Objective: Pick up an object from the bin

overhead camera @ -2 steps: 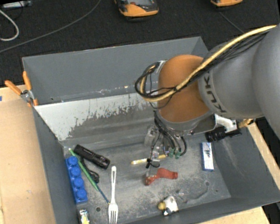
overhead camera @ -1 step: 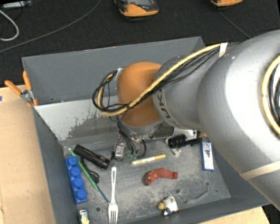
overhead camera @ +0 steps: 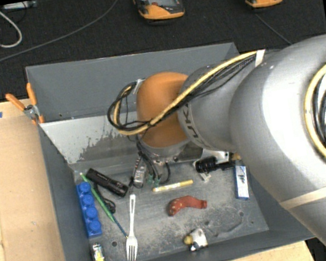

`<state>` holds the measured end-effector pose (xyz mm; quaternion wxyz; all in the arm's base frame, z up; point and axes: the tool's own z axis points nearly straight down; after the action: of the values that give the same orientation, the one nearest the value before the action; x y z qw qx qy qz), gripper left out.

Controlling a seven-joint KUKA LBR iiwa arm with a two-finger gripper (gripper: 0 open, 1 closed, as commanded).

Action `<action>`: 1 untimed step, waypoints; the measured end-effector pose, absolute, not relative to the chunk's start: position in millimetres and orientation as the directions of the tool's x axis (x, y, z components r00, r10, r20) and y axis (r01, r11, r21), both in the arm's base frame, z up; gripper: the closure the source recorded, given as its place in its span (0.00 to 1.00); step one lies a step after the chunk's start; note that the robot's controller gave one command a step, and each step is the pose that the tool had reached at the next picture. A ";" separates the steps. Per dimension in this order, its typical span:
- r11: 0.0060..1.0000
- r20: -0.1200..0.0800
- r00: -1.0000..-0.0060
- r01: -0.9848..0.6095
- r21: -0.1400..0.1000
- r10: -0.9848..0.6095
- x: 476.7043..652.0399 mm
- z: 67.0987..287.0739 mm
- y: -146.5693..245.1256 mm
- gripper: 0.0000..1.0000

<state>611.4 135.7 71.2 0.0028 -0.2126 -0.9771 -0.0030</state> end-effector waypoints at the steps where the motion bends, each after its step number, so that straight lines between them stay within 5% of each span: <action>1: 0.993 0.003 -0.993 0.116 0.006 0.116 599.0 70.6 75.2 0.00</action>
Offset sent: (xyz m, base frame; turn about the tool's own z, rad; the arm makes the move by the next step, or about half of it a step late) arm 0.0000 0.0000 0.0000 0.0000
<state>599.0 75.2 70.6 0.0014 -0.0583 -0.9983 -0.0031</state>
